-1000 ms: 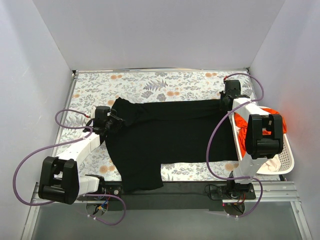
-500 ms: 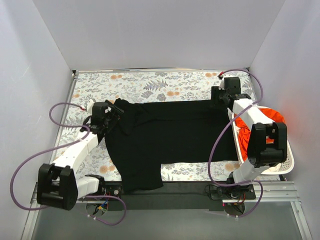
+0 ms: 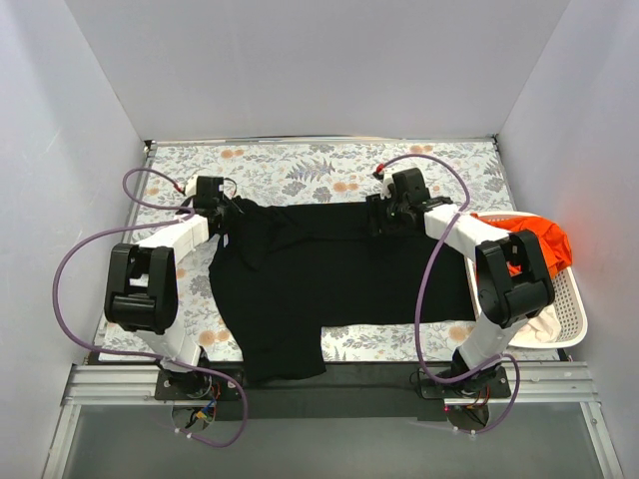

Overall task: Fold and stack the t-shirts
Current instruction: Fold the tshirt

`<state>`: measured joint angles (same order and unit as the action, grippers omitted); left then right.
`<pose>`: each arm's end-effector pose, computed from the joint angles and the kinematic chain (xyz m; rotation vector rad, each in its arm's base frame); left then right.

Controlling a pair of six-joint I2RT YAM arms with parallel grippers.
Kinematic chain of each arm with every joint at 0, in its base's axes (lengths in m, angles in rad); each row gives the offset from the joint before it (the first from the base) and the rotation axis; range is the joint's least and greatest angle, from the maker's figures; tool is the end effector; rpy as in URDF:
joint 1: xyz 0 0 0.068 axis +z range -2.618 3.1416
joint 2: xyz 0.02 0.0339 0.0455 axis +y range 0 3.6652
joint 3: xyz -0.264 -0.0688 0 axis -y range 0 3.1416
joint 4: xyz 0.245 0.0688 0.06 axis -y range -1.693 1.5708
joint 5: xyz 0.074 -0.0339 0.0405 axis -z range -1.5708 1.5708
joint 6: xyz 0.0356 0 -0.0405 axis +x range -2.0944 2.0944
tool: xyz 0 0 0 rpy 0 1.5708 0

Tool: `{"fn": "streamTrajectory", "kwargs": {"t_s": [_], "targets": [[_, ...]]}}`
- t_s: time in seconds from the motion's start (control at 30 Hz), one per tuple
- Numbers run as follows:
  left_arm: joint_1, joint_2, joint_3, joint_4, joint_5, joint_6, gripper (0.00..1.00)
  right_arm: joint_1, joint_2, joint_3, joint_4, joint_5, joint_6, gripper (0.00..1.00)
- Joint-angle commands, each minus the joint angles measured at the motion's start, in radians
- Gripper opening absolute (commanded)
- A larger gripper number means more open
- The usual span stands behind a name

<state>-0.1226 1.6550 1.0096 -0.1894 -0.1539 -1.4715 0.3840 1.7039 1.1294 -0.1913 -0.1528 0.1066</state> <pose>0.3454 -0.0371 0.1962 -1.5979 1.8811 -0.5475 0.3429 0.1444 0.2167 -0.4030 2.3296 0.4198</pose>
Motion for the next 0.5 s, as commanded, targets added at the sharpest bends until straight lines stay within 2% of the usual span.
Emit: {"fn": "streamTrajectory", "kwargs": {"t_s": [0.0, 0.13, 0.3, 0.47], "targets": [[0.023, -0.001, 0.002, -0.062, -0.029, -0.016, 0.35, -0.002, 0.016, -0.026, 0.041, -0.039, 0.027, 0.51], [0.037, 0.005, -0.048, -0.073, -0.064, -0.052, 0.26, 0.0, 0.019, -0.056, 0.044, -0.039, 0.03, 0.51], [0.067, 0.078, -0.039, -0.076, -0.078, -0.053, 0.22, -0.002, 0.033, -0.077, 0.049, -0.039, 0.038, 0.51], [0.121, 0.178, 0.036, -0.079, -0.064, -0.043, 0.19, -0.002, 0.04, -0.08, 0.053, -0.044, 0.044, 0.5]]}}
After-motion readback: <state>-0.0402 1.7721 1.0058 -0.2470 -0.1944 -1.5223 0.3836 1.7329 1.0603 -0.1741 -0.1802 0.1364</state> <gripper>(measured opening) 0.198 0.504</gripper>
